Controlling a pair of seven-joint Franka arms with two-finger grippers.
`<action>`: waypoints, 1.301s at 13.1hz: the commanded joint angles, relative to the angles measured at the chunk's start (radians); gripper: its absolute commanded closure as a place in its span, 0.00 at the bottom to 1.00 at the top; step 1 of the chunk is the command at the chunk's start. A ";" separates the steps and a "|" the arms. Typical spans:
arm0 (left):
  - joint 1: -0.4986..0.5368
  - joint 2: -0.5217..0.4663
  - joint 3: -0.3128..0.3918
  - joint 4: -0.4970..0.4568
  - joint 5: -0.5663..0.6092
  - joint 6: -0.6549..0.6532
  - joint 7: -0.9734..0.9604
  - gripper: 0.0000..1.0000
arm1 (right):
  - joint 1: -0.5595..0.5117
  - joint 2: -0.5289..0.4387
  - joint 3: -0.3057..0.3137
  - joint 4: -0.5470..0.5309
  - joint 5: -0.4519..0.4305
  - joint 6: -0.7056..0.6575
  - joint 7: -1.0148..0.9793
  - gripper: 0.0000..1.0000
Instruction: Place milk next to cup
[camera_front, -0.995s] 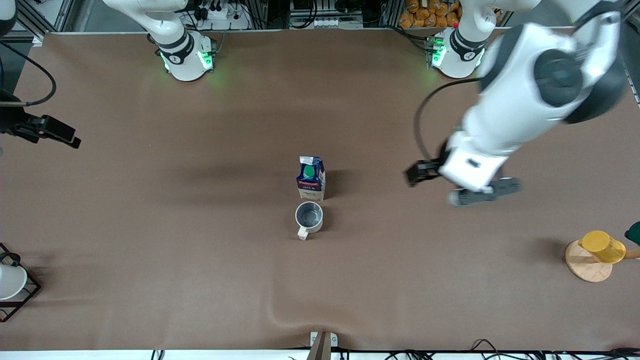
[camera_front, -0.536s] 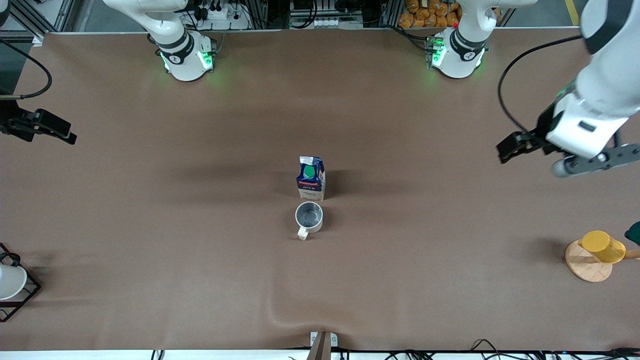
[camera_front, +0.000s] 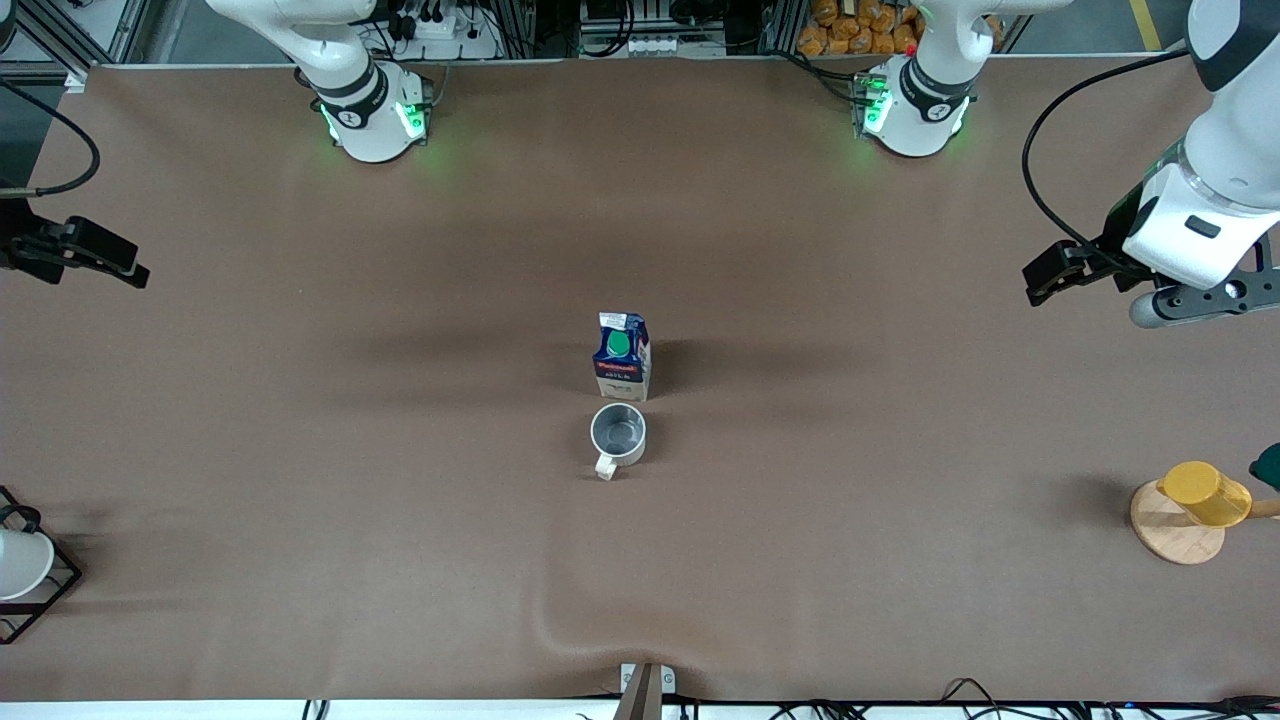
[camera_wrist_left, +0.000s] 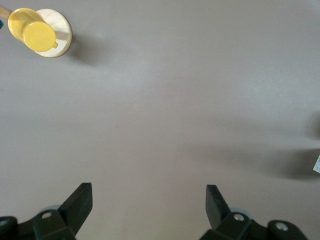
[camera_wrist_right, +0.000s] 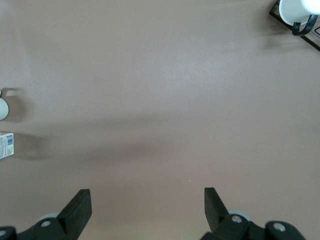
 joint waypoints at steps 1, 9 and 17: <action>0.010 -0.013 -0.008 0.024 0.029 -0.010 0.023 0.00 | -0.024 -0.014 0.012 0.000 0.006 -0.010 -0.024 0.00; 0.013 -0.019 -0.004 0.070 -0.002 -0.099 0.054 0.00 | -0.014 -0.016 0.023 0.002 0.004 0.013 -0.047 0.00; 0.085 -0.041 -0.004 0.051 -0.062 -0.111 0.131 0.00 | -0.015 -0.008 0.018 0.018 -0.005 0.018 -0.047 0.00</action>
